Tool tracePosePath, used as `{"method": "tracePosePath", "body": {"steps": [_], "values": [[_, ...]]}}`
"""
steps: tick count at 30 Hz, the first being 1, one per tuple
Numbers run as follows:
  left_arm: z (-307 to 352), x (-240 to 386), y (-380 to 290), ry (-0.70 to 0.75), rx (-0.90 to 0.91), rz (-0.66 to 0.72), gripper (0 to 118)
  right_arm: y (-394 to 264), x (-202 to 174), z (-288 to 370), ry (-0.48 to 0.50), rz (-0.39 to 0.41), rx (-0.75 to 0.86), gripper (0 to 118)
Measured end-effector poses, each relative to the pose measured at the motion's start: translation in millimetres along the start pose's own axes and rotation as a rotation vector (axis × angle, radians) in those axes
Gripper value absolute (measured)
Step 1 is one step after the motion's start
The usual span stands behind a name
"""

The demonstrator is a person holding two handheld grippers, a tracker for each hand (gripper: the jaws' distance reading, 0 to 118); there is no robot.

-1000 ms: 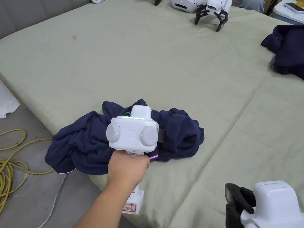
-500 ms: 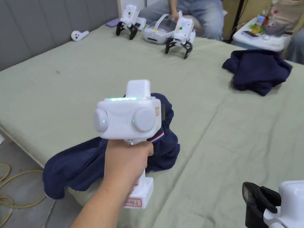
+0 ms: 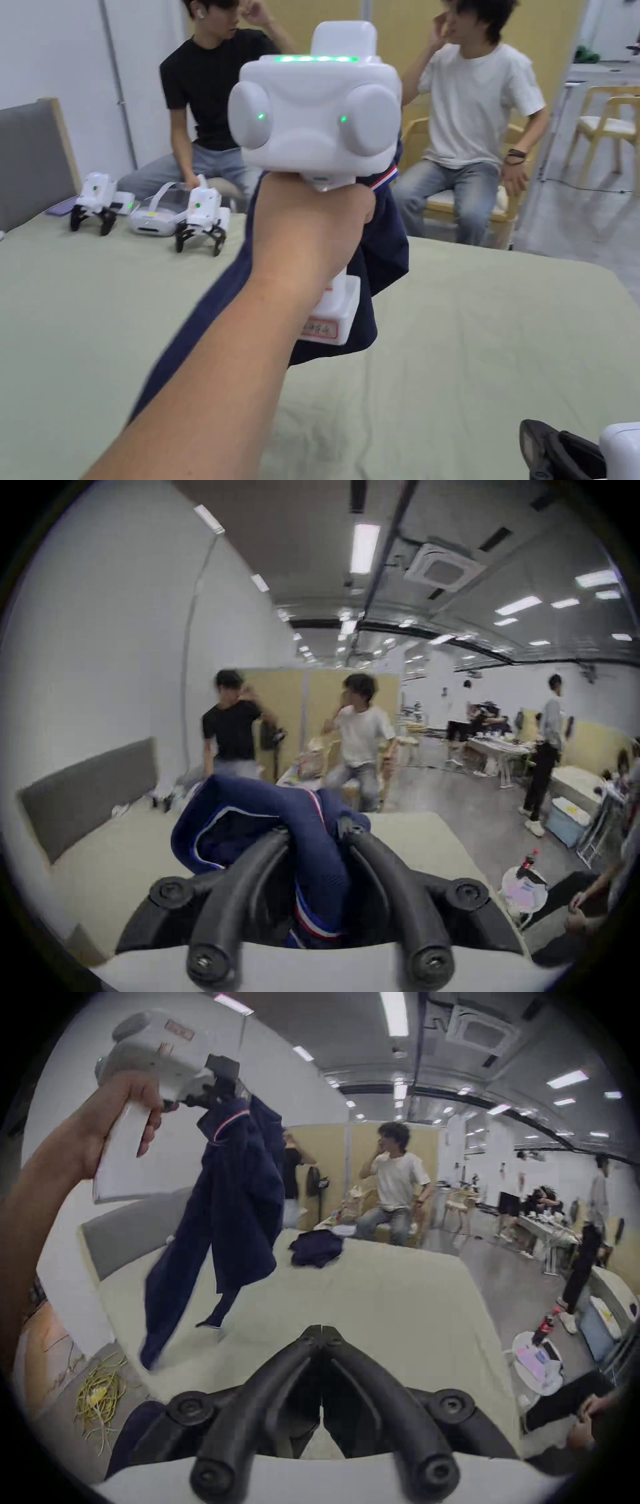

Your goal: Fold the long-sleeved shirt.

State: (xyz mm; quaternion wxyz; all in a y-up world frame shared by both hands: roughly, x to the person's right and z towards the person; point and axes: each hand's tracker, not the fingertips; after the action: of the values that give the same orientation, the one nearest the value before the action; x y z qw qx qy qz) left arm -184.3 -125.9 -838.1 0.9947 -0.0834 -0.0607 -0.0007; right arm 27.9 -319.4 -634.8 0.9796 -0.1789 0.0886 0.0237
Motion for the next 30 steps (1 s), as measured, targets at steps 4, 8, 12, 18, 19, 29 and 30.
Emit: {"method": "tracePosePath", "body": {"steps": [4,8,12,18,19,29,30], "values": [[-38,68,20,-0.103,-0.016,-0.004,15,2,42,25,-0.118,-0.039,0.016,1],[-74,130,2,-0.216,-0.058,-0.041,15,-2,78,40,-0.215,-0.056,0.015,1],[-107,181,-67,-0.290,-0.147,-0.038,15,-11,109,41,-0.265,-0.109,0.001,1],[-165,241,-257,-0.350,-0.499,-0.105,15,-48,135,13,-0.279,-0.158,-0.108,1],[-174,250,-294,-0.342,-0.581,-0.123,15,-56,137,6,-0.277,-0.167,-0.138,1],[-184,249,-375,-0.405,-0.724,-0.080,54,-92,149,-22,-0.246,-0.208,-0.257,1],[-178,233,-359,-0.439,-0.699,-0.046,73,-90,149,-21,-0.240,-0.206,-0.251,1]]}}
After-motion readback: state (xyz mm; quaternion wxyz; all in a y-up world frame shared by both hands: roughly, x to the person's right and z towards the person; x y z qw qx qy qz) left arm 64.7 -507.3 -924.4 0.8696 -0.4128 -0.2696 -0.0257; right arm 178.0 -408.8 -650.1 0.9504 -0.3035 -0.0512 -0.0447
